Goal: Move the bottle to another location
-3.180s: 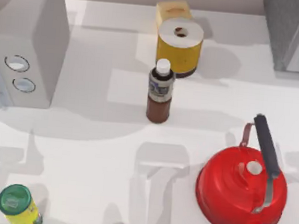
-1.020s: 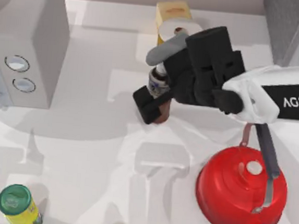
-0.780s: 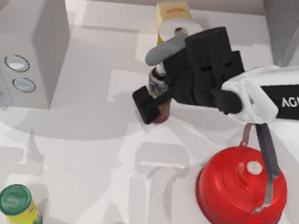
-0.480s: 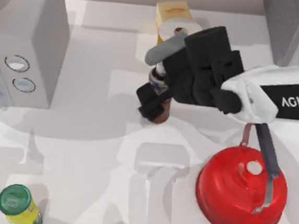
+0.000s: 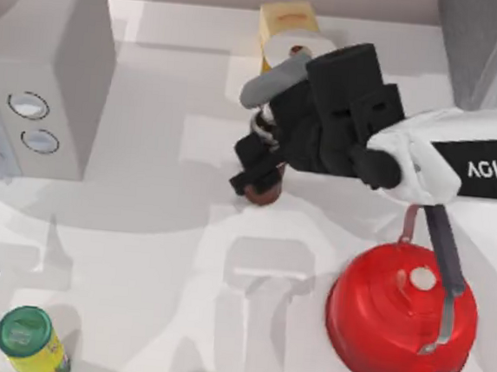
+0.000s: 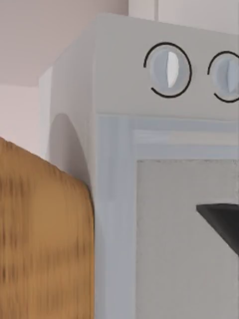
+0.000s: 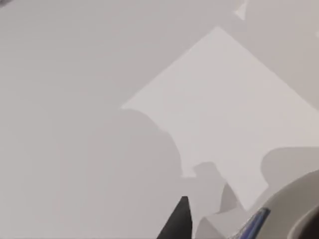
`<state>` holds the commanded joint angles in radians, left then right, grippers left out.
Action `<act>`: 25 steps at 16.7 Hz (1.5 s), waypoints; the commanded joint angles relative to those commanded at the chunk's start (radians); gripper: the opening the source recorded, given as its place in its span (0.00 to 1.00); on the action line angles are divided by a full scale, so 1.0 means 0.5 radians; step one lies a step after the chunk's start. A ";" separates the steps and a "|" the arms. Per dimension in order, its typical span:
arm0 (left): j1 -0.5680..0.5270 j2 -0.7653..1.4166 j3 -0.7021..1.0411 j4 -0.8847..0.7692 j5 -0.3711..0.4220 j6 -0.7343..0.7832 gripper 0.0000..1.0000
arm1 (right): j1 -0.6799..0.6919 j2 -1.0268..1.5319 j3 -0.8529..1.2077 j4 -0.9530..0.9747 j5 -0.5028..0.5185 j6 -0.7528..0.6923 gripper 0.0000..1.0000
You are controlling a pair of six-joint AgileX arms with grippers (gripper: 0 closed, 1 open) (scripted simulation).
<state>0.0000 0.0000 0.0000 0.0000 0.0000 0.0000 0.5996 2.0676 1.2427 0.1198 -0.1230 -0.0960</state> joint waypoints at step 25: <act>0.000 0.000 0.000 0.000 0.000 0.000 1.00 | -1.029 -1.244 -0.953 -0.294 0.412 0.273 0.00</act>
<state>0.0000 0.0000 0.0000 0.0000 0.0000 0.0000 0.0853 1.4455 0.7663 -0.0272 0.0829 0.0407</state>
